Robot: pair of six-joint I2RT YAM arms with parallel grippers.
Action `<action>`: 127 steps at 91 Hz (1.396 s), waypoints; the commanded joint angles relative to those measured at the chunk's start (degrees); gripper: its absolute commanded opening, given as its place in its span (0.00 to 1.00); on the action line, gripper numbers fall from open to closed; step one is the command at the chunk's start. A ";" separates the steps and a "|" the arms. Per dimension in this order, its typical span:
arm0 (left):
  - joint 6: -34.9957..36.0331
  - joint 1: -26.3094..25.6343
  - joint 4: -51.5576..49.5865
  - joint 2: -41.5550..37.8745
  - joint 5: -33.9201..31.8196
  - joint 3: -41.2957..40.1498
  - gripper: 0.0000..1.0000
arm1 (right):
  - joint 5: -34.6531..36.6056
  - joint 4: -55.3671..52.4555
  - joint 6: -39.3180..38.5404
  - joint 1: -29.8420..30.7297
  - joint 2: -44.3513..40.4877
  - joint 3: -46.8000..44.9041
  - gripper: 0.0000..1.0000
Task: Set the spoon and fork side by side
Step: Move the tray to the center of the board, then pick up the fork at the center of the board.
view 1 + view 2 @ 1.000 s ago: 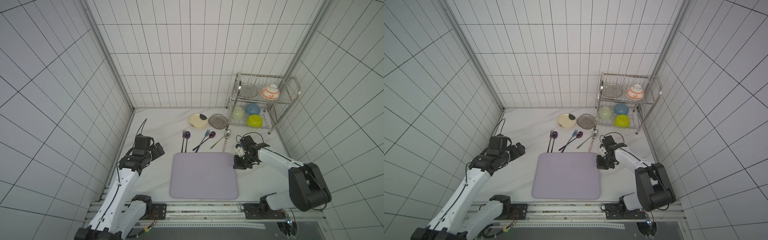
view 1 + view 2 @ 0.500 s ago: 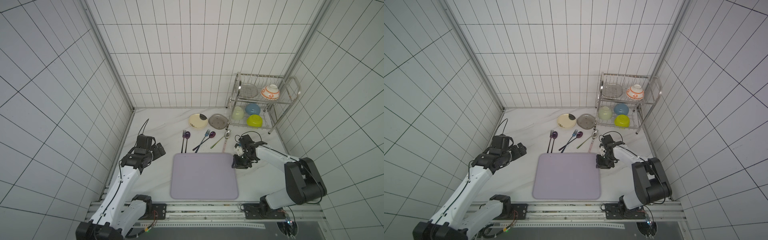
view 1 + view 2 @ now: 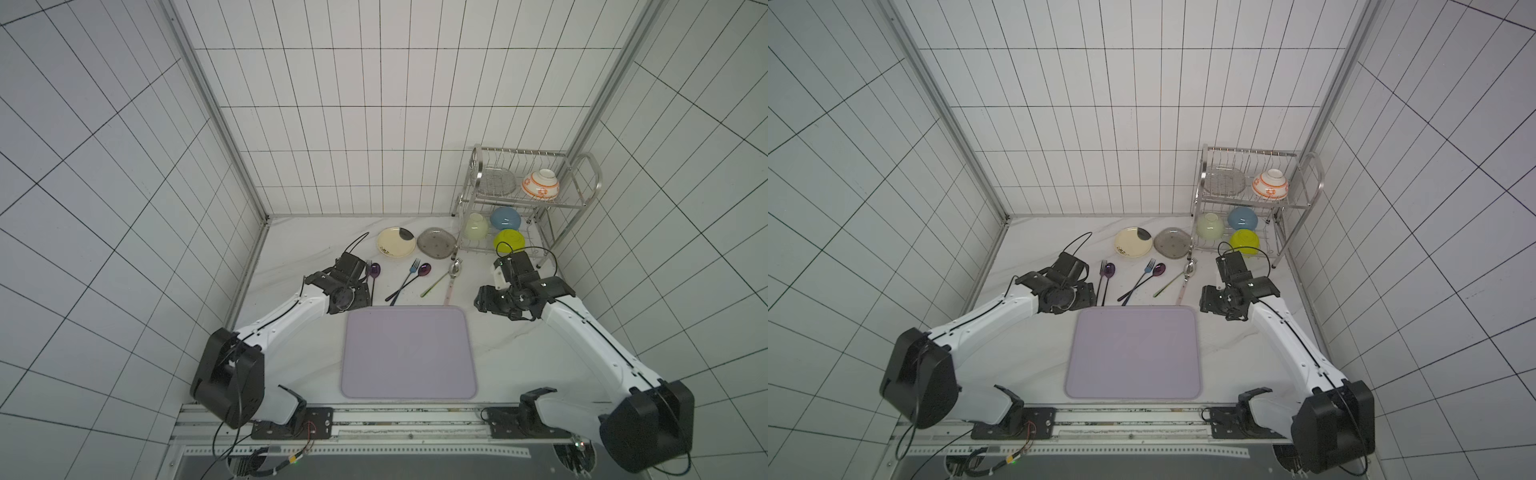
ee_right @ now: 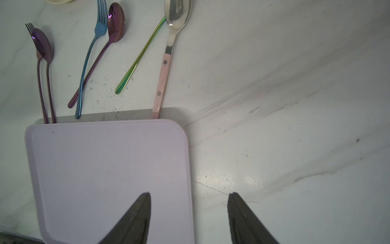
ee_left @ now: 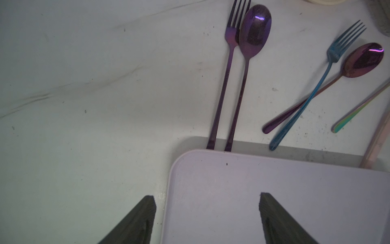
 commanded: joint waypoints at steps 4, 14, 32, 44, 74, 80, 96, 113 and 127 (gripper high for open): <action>7.71 0.18 -1.62 12.74 -5.56 9.97 0.73 | 2.80 -4.18 -0.13 -0.32 -1.97 -1.21 0.54; 10.10 1.37 -4.29 20.72 -6.11 17.92 0.67 | 1.31 -3.00 -0.60 -0.32 -3.63 -2.68 0.50; 11.93 5.95 -5.72 29.72 0.42 26.03 0.57 | -0.66 -0.95 -0.17 -0.32 -4.55 -4.71 0.47; 13.65 6.06 -8.08 34.82 0.84 31.26 0.50 | -0.82 -0.01 0.25 -0.39 -3.63 -5.37 0.47; 13.57 4.27 -8.33 36.82 1.65 32.16 0.49 | -1.64 1.37 0.35 -0.32 -0.63 -5.73 0.44; 13.42 4.14 -9.31 38.35 1.38 33.15 0.46 | -1.55 1.51 0.45 -0.32 -0.58 -5.91 0.44; 13.31 3.24 -9.69 38.51 0.97 33.35 0.44 | -1.03 1.61 0.76 -0.33 -1.13 -6.67 0.43; 14.07 2.81 -9.02 38.20 0.92 31.66 0.41 | -1.02 1.98 1.95 -0.33 -2.05 -7.94 0.43; 14.78 2.81 -9.43 40.23 1.48 31.25 0.33 | -0.81 1.88 2.21 -0.33 -2.85 -8.29 0.42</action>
